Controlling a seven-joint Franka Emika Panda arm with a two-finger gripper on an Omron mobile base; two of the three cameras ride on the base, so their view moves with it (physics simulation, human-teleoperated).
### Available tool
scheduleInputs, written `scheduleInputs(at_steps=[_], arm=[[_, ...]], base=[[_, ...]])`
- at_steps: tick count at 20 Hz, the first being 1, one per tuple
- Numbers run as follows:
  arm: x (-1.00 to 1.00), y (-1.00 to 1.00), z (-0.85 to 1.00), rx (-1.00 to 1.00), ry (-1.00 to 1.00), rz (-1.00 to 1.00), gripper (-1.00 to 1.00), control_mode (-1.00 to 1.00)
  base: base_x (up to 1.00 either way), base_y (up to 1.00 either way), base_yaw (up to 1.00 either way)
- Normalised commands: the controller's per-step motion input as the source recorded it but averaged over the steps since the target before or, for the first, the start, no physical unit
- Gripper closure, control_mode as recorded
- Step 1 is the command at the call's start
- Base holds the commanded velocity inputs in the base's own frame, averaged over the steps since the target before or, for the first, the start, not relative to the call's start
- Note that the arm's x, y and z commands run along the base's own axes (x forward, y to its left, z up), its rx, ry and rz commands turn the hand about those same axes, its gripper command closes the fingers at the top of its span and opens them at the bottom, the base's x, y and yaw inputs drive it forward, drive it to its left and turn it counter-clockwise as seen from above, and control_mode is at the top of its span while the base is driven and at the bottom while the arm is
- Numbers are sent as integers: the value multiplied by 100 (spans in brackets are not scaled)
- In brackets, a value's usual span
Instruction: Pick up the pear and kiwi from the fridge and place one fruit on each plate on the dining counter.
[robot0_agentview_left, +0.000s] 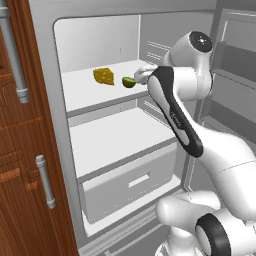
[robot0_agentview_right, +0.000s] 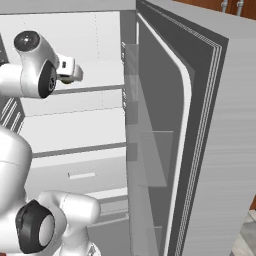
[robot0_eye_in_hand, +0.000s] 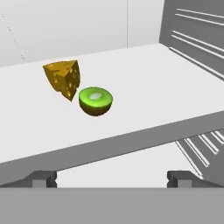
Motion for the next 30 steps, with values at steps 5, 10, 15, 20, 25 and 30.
scheduleInputs(at_steps=[5,10,15,20,25,30], arm=[[29,9,-10,0,3,4,-100,-100],[8,23,-3,0,0,7,-100,-100],[3,27,-19,0,-7,7,-100,-100],[38,8,-3,0,-2,2,-100,-100],[52,0,0,0,1,0,-100,-100],[27,0,9,0,15,0,-100,-100]], base=[[0,0,0],[0,0,0],[0,0,0],[0,0,0],[0,0,0],[0,0,0]])
